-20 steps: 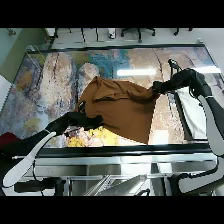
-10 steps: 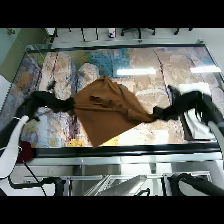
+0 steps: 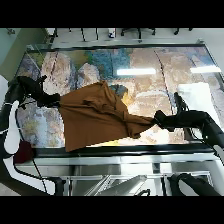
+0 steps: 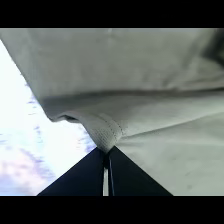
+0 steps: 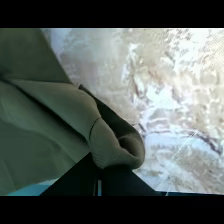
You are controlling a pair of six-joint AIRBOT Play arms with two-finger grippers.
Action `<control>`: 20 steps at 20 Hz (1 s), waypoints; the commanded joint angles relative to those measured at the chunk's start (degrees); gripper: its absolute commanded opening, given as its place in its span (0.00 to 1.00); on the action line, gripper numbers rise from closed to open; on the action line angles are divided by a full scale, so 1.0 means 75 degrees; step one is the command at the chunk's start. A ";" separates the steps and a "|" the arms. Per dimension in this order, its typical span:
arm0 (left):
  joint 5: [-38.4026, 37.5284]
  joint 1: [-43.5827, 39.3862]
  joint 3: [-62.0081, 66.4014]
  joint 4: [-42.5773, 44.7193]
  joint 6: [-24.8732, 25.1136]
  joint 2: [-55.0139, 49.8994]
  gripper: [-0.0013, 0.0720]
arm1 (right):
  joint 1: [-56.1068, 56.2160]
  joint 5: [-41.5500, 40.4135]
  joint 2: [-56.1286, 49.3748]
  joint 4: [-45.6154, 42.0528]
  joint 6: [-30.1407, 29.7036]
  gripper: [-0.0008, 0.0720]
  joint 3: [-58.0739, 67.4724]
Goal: Fold the shirts.
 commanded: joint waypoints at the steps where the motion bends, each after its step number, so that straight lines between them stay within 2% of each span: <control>1: 0.0702 -0.0079 0.0632 0.0726 -0.0020 -0.0647 0.04 | -0.0662 0.0198 -0.0597 -0.0003 -0.0064 0.04 -0.0064; 4: 0.0472 -0.0117 0.0839 0.0764 -0.0020 -0.0737 0.04 | -0.1300 0.0784 -0.0702 0.0061 -0.0169 0.04 -0.0058; 7: 0.0373 -0.0140 0.1020 0.0694 -0.0020 -0.0737 0.04 | -0.1580 0.0629 -0.0705 0.0117 -0.0166 0.04 -0.0058; 8: 0.0364 -0.0195 0.1037 0.0446 -0.0017 -0.0734 0.04 | -0.1571 0.0522 -0.0702 0.0134 -0.0172 0.06 -0.0058; 9: 0.0379 -0.0239 0.1037 0.0163 -0.0017 -0.0734 0.04 | -0.1568 0.0425 -0.0702 0.0157 -0.0189 0.13 -0.0058; 10: 0.0458 -0.0277 0.1037 -0.0122 -0.0017 -0.0734 0.16 | -0.1571 0.0420 -0.0694 0.0178 -0.0335 0.38 -0.0052; 11: 0.0653 -0.0329 0.1037 -0.0312 -0.0015 -0.0705 0.58 | -0.1600 0.0335 -0.0685 0.0157 -0.0758 0.60 0.0009; 12: 0.0892 -0.0338 0.1037 -0.0364 -0.0023 -0.0647 0.93 | -0.1702 0.0096 -0.0688 0.0134 -0.1338 0.61 0.0163; 16: 0.2081 0.0029 0.0927 -0.0350 -0.0047 -0.0032 0.92 | -0.2611 -0.1116 -0.0705 -0.0280 -0.2334 0.61 0.0959; 20: 0.1483 0.0720 -0.1454 -0.0358 -0.0122 0.1731 0.92 | -0.3311 -0.1408 -0.1212 -0.0778 -0.3223 0.61 0.1040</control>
